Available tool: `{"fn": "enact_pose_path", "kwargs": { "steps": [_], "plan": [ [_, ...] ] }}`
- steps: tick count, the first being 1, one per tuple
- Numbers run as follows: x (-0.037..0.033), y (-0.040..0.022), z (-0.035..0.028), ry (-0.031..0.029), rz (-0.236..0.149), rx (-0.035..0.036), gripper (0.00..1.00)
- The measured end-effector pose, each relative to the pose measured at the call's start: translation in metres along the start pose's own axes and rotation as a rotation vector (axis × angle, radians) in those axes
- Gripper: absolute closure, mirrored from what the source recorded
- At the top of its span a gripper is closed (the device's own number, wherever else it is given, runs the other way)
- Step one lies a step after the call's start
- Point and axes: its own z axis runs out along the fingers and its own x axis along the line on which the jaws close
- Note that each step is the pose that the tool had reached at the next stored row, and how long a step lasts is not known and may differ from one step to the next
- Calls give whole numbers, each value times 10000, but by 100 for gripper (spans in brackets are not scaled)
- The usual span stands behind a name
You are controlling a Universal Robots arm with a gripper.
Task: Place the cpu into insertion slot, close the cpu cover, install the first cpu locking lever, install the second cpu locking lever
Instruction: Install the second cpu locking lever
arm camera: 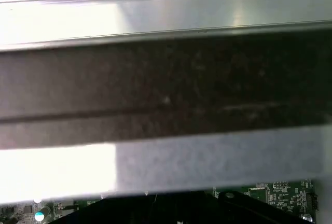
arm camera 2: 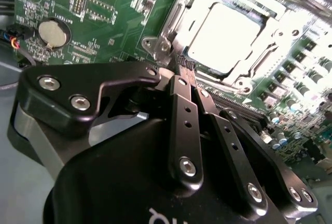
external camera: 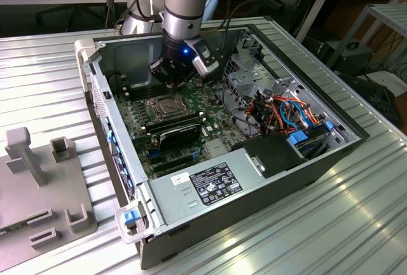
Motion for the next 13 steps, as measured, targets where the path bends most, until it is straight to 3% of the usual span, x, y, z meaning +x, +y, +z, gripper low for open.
{"fn": "enact_pose_path", "kwargs": {
  "steps": [5, 6, 9, 13],
  "plan": [
    [-4, -57, -1, 0, -18, 0, 89],
    [-5, -58, 0, 2, -108, 0, 89],
    [-5, -59, 1, 20, -885, -4, 89],
    [-5, -64, 0, 21, -922, -4, 89]
  ]
}}
